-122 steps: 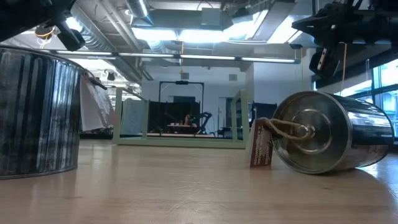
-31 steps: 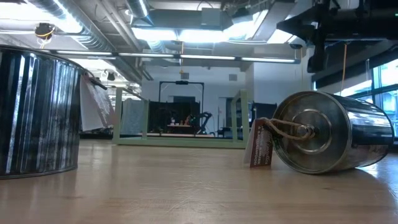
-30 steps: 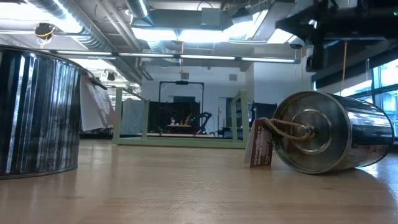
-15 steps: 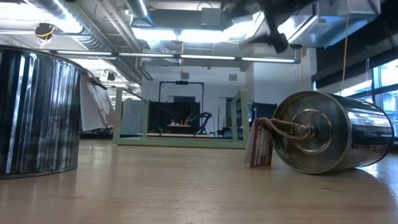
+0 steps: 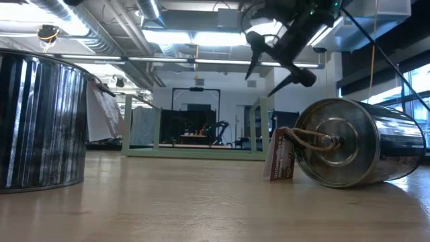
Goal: Pick & Place candle stick holders
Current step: Prepare the shelf
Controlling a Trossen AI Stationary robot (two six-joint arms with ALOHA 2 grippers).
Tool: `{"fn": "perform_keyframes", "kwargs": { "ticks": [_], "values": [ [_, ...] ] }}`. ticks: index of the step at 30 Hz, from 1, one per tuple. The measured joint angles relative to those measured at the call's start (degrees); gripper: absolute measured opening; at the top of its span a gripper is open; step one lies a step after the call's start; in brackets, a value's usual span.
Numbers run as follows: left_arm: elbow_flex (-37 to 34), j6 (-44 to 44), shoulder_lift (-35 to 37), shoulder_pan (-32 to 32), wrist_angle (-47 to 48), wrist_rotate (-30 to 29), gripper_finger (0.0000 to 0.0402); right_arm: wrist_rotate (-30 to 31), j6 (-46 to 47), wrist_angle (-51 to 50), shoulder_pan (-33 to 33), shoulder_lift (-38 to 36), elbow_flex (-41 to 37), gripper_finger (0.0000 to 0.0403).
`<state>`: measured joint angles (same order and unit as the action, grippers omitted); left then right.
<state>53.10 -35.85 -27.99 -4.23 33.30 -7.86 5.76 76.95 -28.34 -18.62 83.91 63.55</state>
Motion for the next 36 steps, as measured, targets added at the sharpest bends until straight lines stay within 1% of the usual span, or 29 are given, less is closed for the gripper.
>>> {"fn": "perform_keyframes", "kwargs": {
  "ticks": [9, 14, 17, 22, 31, 36],
  "values": [
    [0.0, -0.4, 0.0, 0.0, 0.0, 0.0, 0.0015, 0.4, -2.8, -0.1, -3.4, 5.4, 0.0, 0.0313],
    [0.0, -0.5, 0.0, 0.0, 0.0, 0.0, 0.0015, -0.5, -5.2, 6.4, -3.6, 7.5, 0.0, 0.0291],
    [0.0, -0.9, 0.0, 0.0, 0.0, 0.3, 0.0015, -0.6, -6.3, 9.8, -3.2, 7.6, 0.0, 0.0265],
    [0.0, -0.9, 0.0, -0.4, 0.0, 0.3, 0.0015, -0.7, -7.0, 11.6, -3.1, 7.7, 0.0, 0.0211],
    [0.0, -0.9, 0.0, -0.9, 0.0, 0.4, 0.0015, -3.6, -9.3, 21.9, -3.0, 7.7, 0.0, 0.0106],
    [0.0, -1.1, 0.0, -0.9, 0.0, 0.4, 0.0015, -4.0, -10.5, 24.3, -3.0, 7.7, 0.0, 0.0060]
  ]
}}
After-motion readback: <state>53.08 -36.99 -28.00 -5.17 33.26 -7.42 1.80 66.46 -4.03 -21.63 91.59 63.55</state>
